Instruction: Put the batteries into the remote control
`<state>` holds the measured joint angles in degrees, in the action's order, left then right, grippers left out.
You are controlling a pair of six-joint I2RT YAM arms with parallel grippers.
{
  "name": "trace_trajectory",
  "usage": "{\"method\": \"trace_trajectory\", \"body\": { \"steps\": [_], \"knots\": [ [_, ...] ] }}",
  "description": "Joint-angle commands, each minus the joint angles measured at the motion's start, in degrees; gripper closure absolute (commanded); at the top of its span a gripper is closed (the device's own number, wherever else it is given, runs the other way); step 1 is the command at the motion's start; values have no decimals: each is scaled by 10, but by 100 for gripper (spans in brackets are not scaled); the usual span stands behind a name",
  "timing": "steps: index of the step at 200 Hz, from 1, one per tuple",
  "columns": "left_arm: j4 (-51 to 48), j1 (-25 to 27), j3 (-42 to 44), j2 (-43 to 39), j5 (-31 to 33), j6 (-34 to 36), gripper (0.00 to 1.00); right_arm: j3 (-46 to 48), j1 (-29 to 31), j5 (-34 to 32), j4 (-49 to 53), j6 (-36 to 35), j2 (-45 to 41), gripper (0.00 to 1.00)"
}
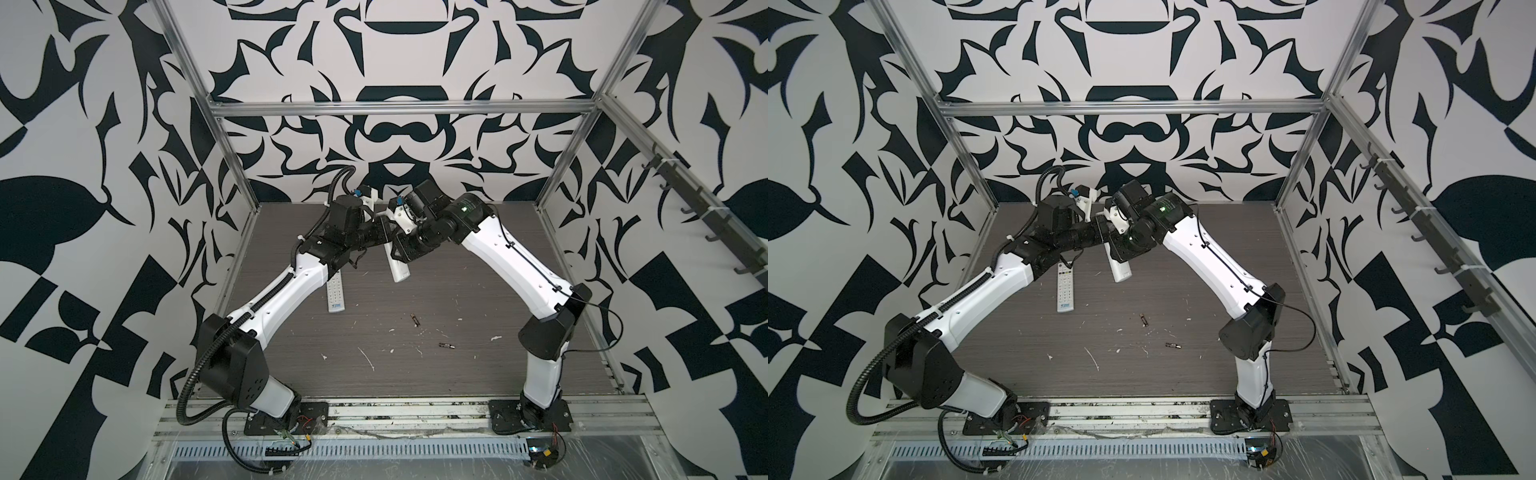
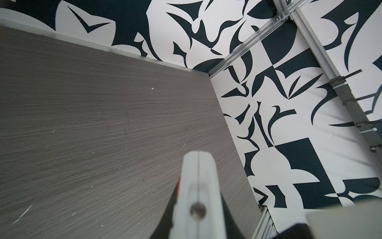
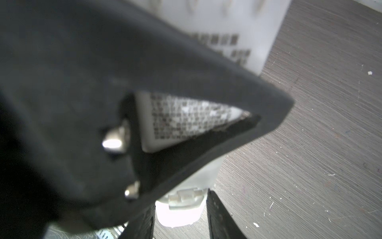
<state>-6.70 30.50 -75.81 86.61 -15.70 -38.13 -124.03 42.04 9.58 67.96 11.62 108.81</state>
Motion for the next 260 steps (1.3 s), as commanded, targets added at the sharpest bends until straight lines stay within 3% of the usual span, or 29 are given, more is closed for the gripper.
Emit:
{"method": "trace_trajectory", "body": {
  "steps": [1, 96, 179, 260],
  "knots": [
    [7, 0, 1, -28, -5, 2, 100, 13, -2, -16, -2, 1, -26, 58],
    [8, 0, 3, -33, -13, 0, 100, 34, -6, 8, -36, 15, -35, 59],
    [-3, 0, 7, -38, 4, 3, 100, 31, -6, -75, -15, 35, -46, 64],
    [-3, 0, 1, -31, 4, 7, 100, 72, -7, -57, -51, 40, -77, 64]
  ]
}}
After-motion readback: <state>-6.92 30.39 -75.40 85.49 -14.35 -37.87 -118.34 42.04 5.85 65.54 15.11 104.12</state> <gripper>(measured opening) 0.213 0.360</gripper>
